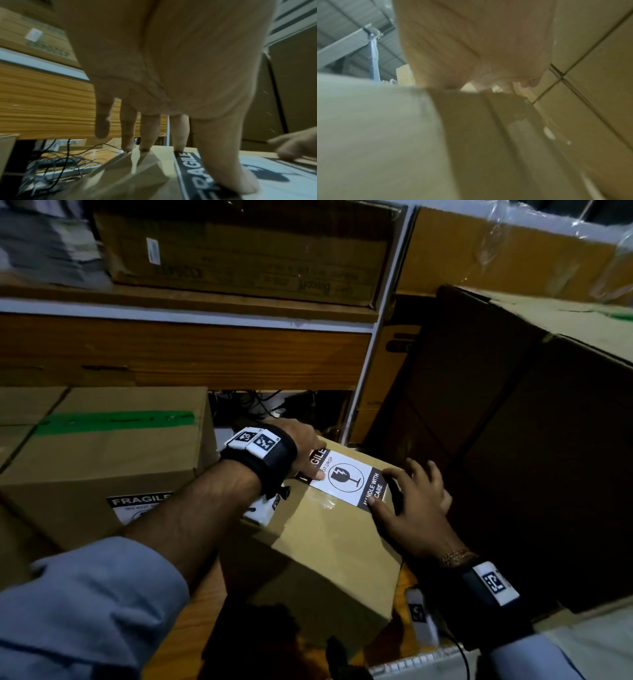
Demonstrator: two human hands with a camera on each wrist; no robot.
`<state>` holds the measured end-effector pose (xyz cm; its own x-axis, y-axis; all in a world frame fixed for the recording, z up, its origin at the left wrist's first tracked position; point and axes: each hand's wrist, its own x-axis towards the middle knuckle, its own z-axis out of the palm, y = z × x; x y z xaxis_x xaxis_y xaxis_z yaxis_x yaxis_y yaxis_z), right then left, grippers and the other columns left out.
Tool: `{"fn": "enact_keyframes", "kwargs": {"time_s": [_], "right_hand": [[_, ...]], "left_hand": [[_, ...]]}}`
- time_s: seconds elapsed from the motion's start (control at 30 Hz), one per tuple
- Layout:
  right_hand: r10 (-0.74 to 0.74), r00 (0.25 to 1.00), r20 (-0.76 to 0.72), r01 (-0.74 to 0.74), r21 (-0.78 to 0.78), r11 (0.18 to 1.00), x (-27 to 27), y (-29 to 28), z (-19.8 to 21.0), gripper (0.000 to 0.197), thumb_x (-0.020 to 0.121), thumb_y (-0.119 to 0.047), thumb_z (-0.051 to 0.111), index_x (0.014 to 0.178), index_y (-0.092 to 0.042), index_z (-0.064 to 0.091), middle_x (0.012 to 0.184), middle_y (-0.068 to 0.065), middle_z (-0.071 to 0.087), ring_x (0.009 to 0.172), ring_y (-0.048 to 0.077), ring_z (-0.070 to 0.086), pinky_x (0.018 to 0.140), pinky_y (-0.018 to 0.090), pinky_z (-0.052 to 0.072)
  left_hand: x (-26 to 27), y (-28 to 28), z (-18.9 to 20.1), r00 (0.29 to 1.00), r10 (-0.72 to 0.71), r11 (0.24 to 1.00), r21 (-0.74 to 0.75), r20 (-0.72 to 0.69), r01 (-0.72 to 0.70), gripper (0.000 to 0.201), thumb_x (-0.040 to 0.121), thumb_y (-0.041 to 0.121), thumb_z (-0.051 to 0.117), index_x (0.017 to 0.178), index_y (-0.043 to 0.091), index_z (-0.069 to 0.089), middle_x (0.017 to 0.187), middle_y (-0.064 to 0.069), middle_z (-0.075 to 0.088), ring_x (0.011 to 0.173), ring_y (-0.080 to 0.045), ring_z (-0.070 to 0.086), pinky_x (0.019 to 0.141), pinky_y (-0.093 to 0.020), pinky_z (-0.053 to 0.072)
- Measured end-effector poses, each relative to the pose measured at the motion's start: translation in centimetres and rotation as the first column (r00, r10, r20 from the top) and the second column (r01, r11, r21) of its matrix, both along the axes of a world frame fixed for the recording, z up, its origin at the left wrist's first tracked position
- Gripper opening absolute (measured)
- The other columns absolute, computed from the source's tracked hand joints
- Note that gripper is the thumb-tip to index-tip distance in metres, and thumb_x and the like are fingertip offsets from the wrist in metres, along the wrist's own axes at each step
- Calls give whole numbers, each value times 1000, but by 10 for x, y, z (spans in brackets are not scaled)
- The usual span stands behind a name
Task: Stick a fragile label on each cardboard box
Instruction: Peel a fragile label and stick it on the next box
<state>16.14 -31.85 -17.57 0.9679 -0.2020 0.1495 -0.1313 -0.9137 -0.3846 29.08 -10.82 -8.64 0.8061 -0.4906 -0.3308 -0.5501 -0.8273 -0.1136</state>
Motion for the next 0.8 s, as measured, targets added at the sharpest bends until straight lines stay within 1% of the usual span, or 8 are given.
{"fn": "enact_keyframes", "kwargs": {"time_s": [0.1,0.17,0.23,0.3,0.37,0.53,0.7,0.8], "right_hand": [[12,990,-143,-25,-88,996,5,-8,5,99,80,-85,37,162,-30,25,173,3,3,157,23,-17,123,58,2],[36,987,-157,-56,-124,991,7,-9,8,102,81,-86,39,163,-28,23,174,1,2,158,24,-13,123,56,4],[122,992,-36,-125,-94,988,8,-8,13,84,88,-70,59,158,-28,39,168,1,25,157,24,10,121,51,16],[250,957,147,-245,-51,968,10,-3,14,54,90,-44,74,140,-26,62,142,-3,55,136,21,44,111,43,36],[337,918,210,-334,-49,941,11,0,10,31,91,-30,77,121,-25,74,121,-8,64,115,14,57,99,35,46],[401,905,145,-391,-95,916,9,0,5,35,99,-31,65,131,-20,67,132,-6,56,124,13,49,100,26,39],[299,954,20,-284,-259,923,9,2,1,56,102,-48,43,145,-12,48,146,4,44,132,21,43,110,37,43],[328,941,86,-300,-237,924,4,3,2,50,101,-39,53,145,-13,53,144,2,49,133,19,44,108,38,45]], "left_hand": [[3,3,-3,999,-19,1000,0,-45,19,83,92,68,59,161,31,29,157,-4,46,139,-29,48,104,-40,41],[6,7,-7,998,-7,1000,-21,-63,6,91,89,69,62,162,30,25,158,-4,43,141,-29,46,106,-39,40],[9,12,-8,996,13,997,-69,-88,-19,95,85,69,68,161,29,29,155,-3,46,138,-27,48,105,-37,41],[14,16,-9,992,45,981,-182,-121,-67,87,84,58,77,157,32,39,150,-2,53,134,-26,52,102,-33,41],[17,18,-8,992,55,949,-302,-117,-88,72,85,44,81,150,39,50,145,1,59,130,-25,54,95,-31,40],[10,9,-6,997,-72,967,-245,-31,62,52,86,34,82,134,44,65,145,7,60,127,-24,57,101,-38,48],[0,-15,-11,974,-223,964,-155,-34,216,44,91,35,76,133,44,65,136,7,66,120,-24,61,95,-36,52],[-1,-16,-12,978,-206,969,-143,-13,202,43,92,49,71,134,46,64,133,8,66,120,-25,61,92,-38,53]]}}
